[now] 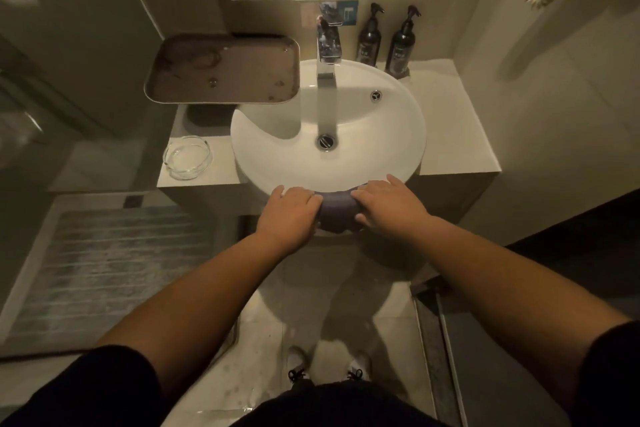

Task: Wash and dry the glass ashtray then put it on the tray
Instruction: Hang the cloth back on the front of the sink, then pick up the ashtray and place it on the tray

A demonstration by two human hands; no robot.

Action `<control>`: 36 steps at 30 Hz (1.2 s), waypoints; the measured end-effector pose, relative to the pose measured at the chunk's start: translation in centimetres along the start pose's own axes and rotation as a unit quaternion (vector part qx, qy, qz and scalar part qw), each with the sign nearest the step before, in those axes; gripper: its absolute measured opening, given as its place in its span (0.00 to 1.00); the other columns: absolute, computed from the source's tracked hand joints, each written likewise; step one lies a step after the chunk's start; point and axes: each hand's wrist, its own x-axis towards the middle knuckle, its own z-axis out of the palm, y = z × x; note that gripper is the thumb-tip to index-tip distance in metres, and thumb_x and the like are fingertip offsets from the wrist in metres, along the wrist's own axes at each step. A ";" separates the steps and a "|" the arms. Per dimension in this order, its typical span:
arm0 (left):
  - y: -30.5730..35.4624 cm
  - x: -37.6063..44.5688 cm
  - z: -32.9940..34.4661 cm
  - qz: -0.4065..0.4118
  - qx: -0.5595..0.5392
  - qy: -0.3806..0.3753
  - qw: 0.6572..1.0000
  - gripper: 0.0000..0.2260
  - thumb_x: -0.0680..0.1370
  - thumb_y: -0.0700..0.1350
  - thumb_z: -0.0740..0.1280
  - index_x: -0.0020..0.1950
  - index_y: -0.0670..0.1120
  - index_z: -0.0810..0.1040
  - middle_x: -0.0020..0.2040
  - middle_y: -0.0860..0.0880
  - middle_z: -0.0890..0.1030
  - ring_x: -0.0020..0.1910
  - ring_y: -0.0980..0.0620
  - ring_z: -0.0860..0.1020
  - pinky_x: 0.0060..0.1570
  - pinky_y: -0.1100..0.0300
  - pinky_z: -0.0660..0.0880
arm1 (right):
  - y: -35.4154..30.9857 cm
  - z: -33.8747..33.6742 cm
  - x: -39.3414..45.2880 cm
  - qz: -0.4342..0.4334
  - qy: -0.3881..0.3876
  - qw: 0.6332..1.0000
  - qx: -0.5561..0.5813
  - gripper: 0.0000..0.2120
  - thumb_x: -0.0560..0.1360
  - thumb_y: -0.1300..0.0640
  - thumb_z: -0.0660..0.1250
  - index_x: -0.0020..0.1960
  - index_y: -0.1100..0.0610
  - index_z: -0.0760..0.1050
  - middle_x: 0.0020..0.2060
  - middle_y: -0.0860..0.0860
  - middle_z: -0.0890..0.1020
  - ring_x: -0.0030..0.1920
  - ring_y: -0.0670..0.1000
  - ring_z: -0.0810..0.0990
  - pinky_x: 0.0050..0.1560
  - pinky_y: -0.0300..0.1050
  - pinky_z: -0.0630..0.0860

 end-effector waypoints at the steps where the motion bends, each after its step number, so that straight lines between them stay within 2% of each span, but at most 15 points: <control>1: -0.1 -0.4 0.0 0.002 -0.001 0.011 1.000 0.18 0.77 0.57 0.63 0.63 0.50 0.70 0.63 0.47 0.75 0.61 0.47 0.72 0.64 0.49 0.65 | 0.0 -0.4 -0.2 -0.005 0.005 1.000 -0.003 0.20 0.77 0.41 0.62 0.65 0.49 0.71 0.59 0.51 0.79 0.59 0.53 0.75 0.66 0.54 0.64; 5: -0.7 -2.0 -0.4 -0.050 0.004 0.033 0.998 0.32 0.74 0.65 0.62 0.73 0.49 0.63 0.75 0.44 0.63 0.74 0.43 0.60 0.71 0.41 0.59 | -0.6 -2.1 -0.5 -0.011 0.039 0.999 0.005 0.31 0.77 0.38 0.61 0.73 0.54 0.65 0.70 0.56 0.72 0.68 0.57 0.69 0.70 0.56 0.61; 10: -2.4 -3.9 -1.0 -0.156 0.009 0.048 0.987 0.41 0.72 0.71 0.58 0.76 0.48 0.55 0.78 0.44 0.57 0.76 0.42 0.54 0.72 0.43 0.54 | -2.0 -3.8 0.7 -0.034 0.063 0.997 0.030 0.34 0.75 0.36 0.62 0.74 0.56 0.63 0.71 0.56 0.69 0.69 0.58 0.68 0.71 0.54 0.61; 12: -3.1 -4.7 -1.3 -0.184 0.001 0.058 0.981 0.41 0.72 0.71 0.58 0.76 0.47 0.55 0.77 0.43 0.58 0.76 0.42 0.56 0.71 0.42 0.55 | -2.7 -4.1 1.4 -0.035 0.070 0.996 0.048 0.36 0.74 0.36 0.64 0.74 0.55 0.63 0.71 0.56 0.70 0.69 0.59 0.69 0.70 0.54 0.63; 15: -4.0 -5.9 -1.8 -0.215 -0.011 0.062 0.975 0.41 0.72 0.71 0.58 0.76 0.46 0.55 0.77 0.43 0.61 0.76 0.42 0.57 0.72 0.42 0.57 | -3.9 -4.6 2.8 -0.060 0.093 0.992 0.057 0.33 0.73 0.36 0.66 0.69 0.56 0.68 0.64 0.56 0.76 0.61 0.59 0.75 0.62 0.54 0.72; 17: -4.8 -6.6 -2.0 -0.235 -0.020 0.064 0.970 0.41 0.72 0.70 0.58 0.76 0.46 0.55 0.76 0.44 0.61 0.76 0.43 0.58 0.72 0.42 0.57 | -4.7 -4.8 3.9 -0.084 0.099 0.990 0.062 0.32 0.72 0.37 0.67 0.67 0.57 0.69 0.61 0.57 0.78 0.59 0.60 0.76 0.59 0.55 0.73; 20: -6.3 -7.5 -2.0 -0.261 -0.033 0.070 0.962 0.39 0.74 0.69 0.58 0.76 0.45 0.57 0.76 0.44 0.62 0.75 0.44 0.58 0.72 0.42 0.57 | -6.3 -4.6 6.0 -0.111 0.087 0.988 0.063 0.35 0.72 0.36 0.67 0.70 0.57 0.67 0.65 0.57 0.76 0.62 0.60 0.75 0.62 0.55 0.72; 23: -8.8 -8.2 -1.8 -0.289 -0.040 0.072 0.954 0.39 0.74 0.68 0.59 0.76 0.44 0.57 0.76 0.44 0.62 0.75 0.44 0.58 0.72 0.43 0.58 | -8.4 -4.4 8.8 -0.111 0.066 0.988 0.089 0.39 0.72 0.34 0.66 0.75 0.53 0.62 0.72 0.54 0.70 0.69 0.58 0.70 0.68 0.55 0.67; 26: -11.8 -8.8 -1.2 -0.312 -0.047 0.074 0.946 0.39 0.74 0.67 0.61 0.76 0.43 0.57 0.76 0.43 0.62 0.75 0.45 0.59 0.72 0.44 0.59 | -10.6 -4.2 11.9 -0.128 0.056 0.986 0.091 0.40 0.72 0.34 0.66 0.76 0.53 0.60 0.74 0.54 0.67 0.72 0.58 0.67 0.70 0.55 0.63; 32: -18.5 -8.6 0.8 -0.337 -0.099 0.066 0.934 0.40 0.73 0.65 0.65 0.76 0.44 0.56 0.76 0.43 0.62 0.75 0.44 0.59 0.73 0.46 0.57 | -14.6 -3.7 18.5 -0.122 0.013 0.985 0.125 0.39 0.72 0.36 0.67 0.76 0.52 0.59 0.75 0.52 0.65 0.73 0.57 0.65 0.70 0.55 0.63; 36: -21.9 -7.3 1.8 -0.342 -0.154 0.063 0.925 0.40 0.73 0.63 0.67 0.76 0.44 0.56 0.76 0.44 0.62 0.75 0.44 0.59 0.72 0.47 0.59 | -16.6 -3.5 22.1 -0.117 0.008 0.979 0.165 0.36 0.71 0.38 0.71 0.73 0.52 0.64 0.72 0.52 0.70 0.69 0.57 0.70 0.67 0.54 0.68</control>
